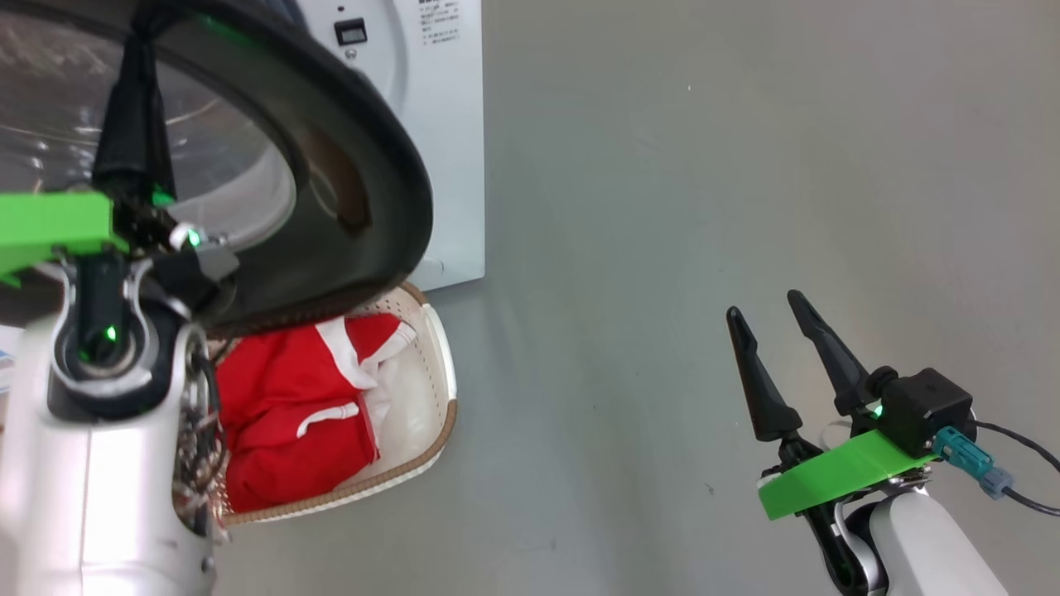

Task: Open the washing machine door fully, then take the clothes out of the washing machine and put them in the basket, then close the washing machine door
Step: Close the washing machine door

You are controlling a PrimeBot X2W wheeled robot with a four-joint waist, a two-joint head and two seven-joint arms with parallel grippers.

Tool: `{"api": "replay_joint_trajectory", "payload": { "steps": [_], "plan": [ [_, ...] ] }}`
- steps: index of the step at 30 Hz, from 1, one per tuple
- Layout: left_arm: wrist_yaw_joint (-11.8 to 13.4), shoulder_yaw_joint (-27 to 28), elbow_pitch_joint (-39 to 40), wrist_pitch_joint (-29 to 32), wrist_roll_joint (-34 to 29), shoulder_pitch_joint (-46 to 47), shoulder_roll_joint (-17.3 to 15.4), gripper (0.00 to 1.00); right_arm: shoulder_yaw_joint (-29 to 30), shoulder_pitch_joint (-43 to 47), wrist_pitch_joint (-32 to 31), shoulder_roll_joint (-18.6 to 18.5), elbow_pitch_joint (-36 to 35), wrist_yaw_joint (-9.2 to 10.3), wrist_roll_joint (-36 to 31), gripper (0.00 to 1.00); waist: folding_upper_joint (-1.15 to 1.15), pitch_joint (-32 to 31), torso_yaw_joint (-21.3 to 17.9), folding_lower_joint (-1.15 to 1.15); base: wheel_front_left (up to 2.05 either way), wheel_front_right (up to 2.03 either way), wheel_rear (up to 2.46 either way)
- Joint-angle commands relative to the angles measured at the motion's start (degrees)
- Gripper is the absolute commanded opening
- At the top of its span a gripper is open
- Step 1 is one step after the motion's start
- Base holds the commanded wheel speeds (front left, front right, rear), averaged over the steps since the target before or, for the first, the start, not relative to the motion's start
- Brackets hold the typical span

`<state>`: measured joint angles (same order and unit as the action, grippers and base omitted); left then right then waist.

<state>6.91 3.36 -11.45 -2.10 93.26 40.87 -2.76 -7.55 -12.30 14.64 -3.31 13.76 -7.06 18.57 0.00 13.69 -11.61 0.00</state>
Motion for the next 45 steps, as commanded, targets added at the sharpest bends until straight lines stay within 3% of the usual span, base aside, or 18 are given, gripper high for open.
{"api": "replay_joint_trajectory", "payload": {
  "steps": [1, 11, 12, 13, 14, 23, 29, 30, 33, 39, 42, 45],
  "plan": [
    [-1.1, 1.2, -0.2, 0.2, -0.7, 3.2, -1.9, 0.00, -0.7, -2.1, 0.4, -0.5, -1.7, -0.43, 0.8, 1.00, 0.00, 0.8, 0.1, 0.00, 0.00, 0.00, 0.00],
    [-5.1, 0.4, -6.0, 0.9, -0.8, 6.6, -1.9, 0.00, -0.6, -2.6, 0.4, -0.6, -1.8, -0.43, 0.8, 1.00, 0.00, 1.7, 1.3, 0.00, 0.00, 0.00, 0.00],
    [-5.5, 0.3, -6.1, 1.1, -0.6, 6.2, -1.7, 0.13, -0.4, -2.4, 0.4, -0.6, -1.8, -0.43, 0.8, 1.00, 0.00, 1.5, 1.6, 0.00, 0.00, 0.00, 0.00],
    [-5.7, 0.1, -6.1, 1.1, -0.5, 5.6, -1.6, 0.48, -0.4, -2.3, 0.4, -0.6, -1.7, -0.43, 0.8, 1.00, 0.00, 1.2, 1.7, 0.00, 0.00, 0.00, 0.00],
    [-6.0, 0.0, -6.0, 1.2, -0.4, 4.9, -1.5, 1.00, -0.5, -2.2, 0.4, -0.6, -1.6, -0.43, 0.9, 1.00, 0.00, 0.9, 1.9, 0.00, 0.00, 0.00, 0.00],
    [-7.3, -0.5, -1.9, 1.1, -2.1, -5.2, -2.5, 1.00, -0.6, -1.3, 0.4, -0.1, -1.0, -0.43, 1.5, 1.00, 0.00, -2.5, 3.2, 0.00, 0.00, 0.00, 0.00],
    [-8.1, -0.6, 4.2, -2.9, -8.8, -15.9, -5.5, 1.00, -1.0, -0.3, 0.4, 0.2, -0.8, -0.43, 1.7, 1.00, 0.00, -4.8, 4.0, 0.00, 0.00, 0.00, 0.00],
    [-8.2, -1.3, 6.1, -5.3, -13.7, -19.5, -7.2, 1.00, -0.9, 0.1, 0.4, 0.3, -0.7, -0.43, 1.8, 1.00, 0.00, -5.5, 4.4, 0.00, 0.00, 0.00, 0.00],
    [-8.3, -2.2, 8.3, -8.8, -20.2, -24.2, -9.1, 1.00, -0.8, 0.7, 0.4, 0.3, -0.7, -0.43, 1.8, 1.00, 0.00, -6.3, 5.1, 0.00, 0.00, 0.00, 0.00],
    [-8.3, -2.2, 11.1, -12.5, -34.5, -32.8, -10.7, 1.00, -1.0, 1.5, 0.4, 0.4, -0.4, -0.43, 1.9, 1.00, 0.00, -8.5, 5.6, 0.00, 0.00, 0.00, 0.00],
    [-9.5, -1.9, 12.4, -12.8, -42.5, -35.8, -9.8, 1.00, -0.9, 1.9, 0.4, 0.4, -0.4, -0.43, 1.9, 1.00, 0.00, -9.2, 5.9, 0.00, 0.00, 0.00, 0.00],
    [-10.9, 1.4, 14.4, -12.9, -51.1, -38.0, -6.7, 1.00, -0.8, 2.2, 0.4, 0.4, -0.6, -0.43, 1.8, 1.00, 0.00, -9.9, 6.1, 0.00, 0.00, 0.00, 0.00]
  ]
}}
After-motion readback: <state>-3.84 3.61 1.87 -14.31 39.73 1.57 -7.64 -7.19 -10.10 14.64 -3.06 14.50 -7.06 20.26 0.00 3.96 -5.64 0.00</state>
